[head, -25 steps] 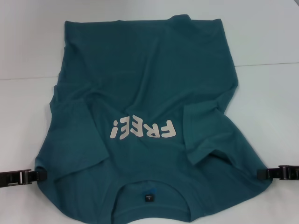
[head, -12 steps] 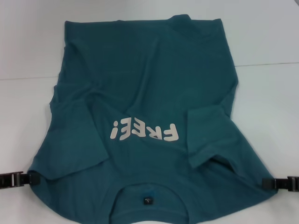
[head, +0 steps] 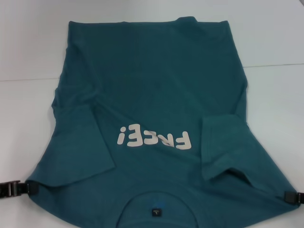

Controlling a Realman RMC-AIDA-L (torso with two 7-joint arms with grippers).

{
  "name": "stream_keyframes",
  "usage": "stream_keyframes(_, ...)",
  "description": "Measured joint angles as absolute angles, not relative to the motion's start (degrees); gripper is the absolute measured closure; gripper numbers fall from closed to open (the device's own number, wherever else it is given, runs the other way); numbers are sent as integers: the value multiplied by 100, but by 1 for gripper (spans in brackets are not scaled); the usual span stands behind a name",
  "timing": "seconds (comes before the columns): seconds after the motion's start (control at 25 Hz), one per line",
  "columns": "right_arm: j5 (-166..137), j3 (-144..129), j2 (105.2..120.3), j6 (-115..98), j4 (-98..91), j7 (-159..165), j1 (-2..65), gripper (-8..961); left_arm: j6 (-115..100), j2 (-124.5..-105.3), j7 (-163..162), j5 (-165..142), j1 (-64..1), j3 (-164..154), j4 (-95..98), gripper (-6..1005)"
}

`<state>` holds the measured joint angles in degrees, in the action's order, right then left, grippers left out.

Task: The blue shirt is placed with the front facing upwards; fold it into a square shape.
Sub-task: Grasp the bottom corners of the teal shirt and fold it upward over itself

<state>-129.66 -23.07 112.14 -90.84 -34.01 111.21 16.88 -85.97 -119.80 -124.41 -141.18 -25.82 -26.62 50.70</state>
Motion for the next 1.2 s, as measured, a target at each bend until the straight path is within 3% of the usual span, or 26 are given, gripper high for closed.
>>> stream_keyframes(0.52,-13025,-2338,11182,-9466,-3451,10888,1274,930,-9275,-11987,-12545,-14569,-2504,-2645,5244,894)
stream_keyframes(1.2,-13158,-2222,10930,-9610,-3462,10827,948,930,-9888,-11979,-12511,-14703,-2338,-2457,5521,886)
